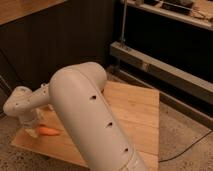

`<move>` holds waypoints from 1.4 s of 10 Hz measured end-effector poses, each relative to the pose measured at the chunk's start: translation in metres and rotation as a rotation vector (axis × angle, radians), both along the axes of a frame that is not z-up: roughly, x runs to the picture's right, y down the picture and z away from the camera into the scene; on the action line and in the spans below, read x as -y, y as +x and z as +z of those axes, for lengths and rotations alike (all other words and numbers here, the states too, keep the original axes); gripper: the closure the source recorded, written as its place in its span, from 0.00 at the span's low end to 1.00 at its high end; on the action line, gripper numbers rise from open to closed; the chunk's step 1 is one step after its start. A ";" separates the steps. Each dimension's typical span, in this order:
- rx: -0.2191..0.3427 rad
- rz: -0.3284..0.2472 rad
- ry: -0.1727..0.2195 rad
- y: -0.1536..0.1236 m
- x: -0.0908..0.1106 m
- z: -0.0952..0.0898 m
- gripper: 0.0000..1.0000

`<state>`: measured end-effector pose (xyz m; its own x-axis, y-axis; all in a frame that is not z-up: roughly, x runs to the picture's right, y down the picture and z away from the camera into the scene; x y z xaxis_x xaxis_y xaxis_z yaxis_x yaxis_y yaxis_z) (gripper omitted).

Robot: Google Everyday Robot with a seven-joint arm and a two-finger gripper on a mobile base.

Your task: Place the pepper on the white sponge

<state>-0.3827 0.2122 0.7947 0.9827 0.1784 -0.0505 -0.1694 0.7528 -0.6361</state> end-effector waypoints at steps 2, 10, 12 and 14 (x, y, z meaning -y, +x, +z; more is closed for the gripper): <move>0.000 -0.005 -0.007 -0.002 -0.006 0.007 0.37; -0.037 0.011 0.009 0.005 0.002 0.003 1.00; -0.092 0.029 0.059 0.022 0.024 -0.018 1.00; -0.146 0.034 0.093 0.043 0.034 -0.035 1.00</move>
<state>-0.3401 0.1784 0.7597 0.9592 0.2224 -0.1744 -0.2818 0.7994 -0.5307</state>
